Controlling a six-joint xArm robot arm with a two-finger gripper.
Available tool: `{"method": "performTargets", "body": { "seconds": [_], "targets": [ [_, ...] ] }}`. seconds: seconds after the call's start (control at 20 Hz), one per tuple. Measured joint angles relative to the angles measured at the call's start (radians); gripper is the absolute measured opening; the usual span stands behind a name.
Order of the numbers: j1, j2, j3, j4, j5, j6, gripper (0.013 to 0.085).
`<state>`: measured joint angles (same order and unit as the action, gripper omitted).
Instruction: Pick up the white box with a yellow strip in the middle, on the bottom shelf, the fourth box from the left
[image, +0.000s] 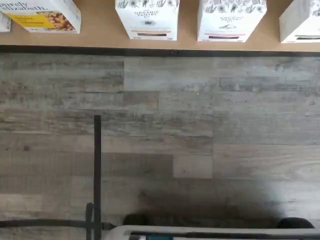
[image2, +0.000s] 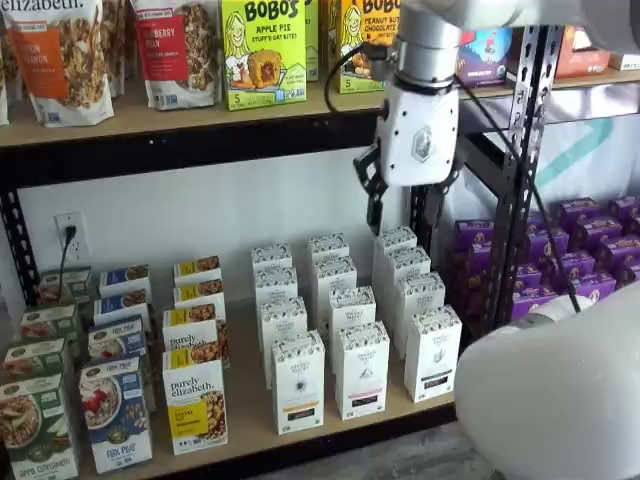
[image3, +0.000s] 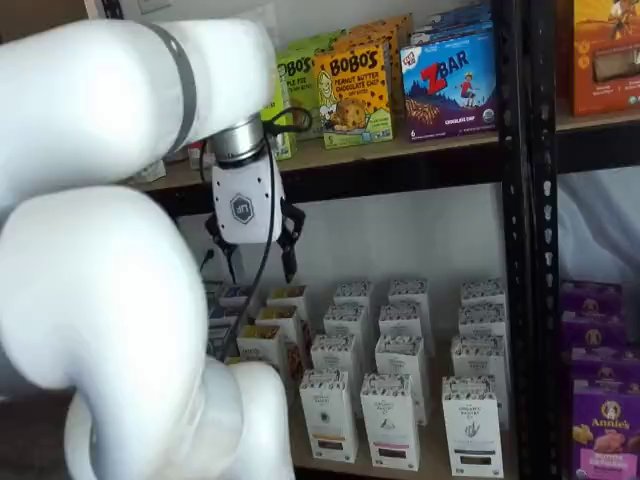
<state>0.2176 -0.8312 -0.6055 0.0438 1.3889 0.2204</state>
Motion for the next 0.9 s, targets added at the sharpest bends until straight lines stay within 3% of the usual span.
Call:
{"method": "performTargets", "body": {
  "seconds": [0.15, 0.3, 0.55, 0.9],
  "targets": [
    [0.036, 0.029, 0.024, -0.008, -0.055, 0.035, 0.085],
    [0.083, 0.062, 0.049, -0.059, -0.127, 0.097, 0.085],
    [0.106, 0.102, 0.078, -0.059, -0.233, 0.121, 0.085],
    [0.137, 0.2, 0.068, -0.078, -0.302, 0.162, 0.085]
  ]
}}
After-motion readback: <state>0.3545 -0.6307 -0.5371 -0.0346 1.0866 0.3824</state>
